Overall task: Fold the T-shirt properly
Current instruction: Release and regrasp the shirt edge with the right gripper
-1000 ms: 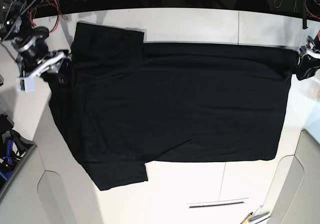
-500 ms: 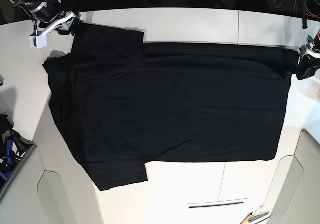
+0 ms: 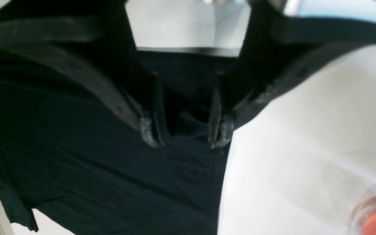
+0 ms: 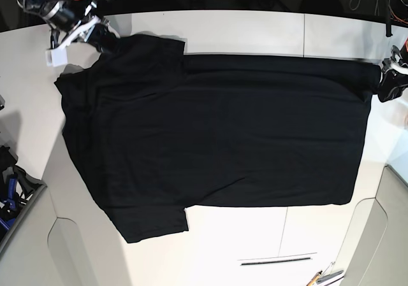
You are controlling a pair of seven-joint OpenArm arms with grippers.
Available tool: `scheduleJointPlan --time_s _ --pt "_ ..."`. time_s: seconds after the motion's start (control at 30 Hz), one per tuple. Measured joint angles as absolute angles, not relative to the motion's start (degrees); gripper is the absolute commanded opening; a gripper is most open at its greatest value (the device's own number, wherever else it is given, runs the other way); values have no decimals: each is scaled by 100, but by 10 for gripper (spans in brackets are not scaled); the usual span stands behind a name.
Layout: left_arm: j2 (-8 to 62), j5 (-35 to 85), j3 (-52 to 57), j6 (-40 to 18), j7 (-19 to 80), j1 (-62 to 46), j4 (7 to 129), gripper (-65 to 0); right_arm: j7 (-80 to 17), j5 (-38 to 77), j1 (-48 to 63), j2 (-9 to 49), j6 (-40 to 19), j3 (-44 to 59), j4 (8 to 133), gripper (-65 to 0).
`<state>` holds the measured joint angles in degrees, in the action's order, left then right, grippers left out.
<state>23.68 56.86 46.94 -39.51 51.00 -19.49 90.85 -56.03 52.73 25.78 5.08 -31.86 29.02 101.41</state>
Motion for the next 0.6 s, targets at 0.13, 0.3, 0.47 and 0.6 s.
scheduleJointPlan --time_s 0.13,0.3,0.47,0.6 --pt "2368 5686 4694 -3951 5100 -1949 9085 -395 -5605 5216 1994 508 -3208 2808 10149 -650" --pt "2370 5686 4694 -3951 5098 -1949 9085 -395 -5247 4552 1223 508 -3234 2292 10130 -650" --pt "2368 5686 4694 -3951 5098 -1949 9085 -395 -4816 3489 659 508 -3234 1649 10079 -650" --pt "2368 5686 4694 -3951 5100 -1949 9085 -395 -4521 2904 440 508 -3177 1441 10075 -419"
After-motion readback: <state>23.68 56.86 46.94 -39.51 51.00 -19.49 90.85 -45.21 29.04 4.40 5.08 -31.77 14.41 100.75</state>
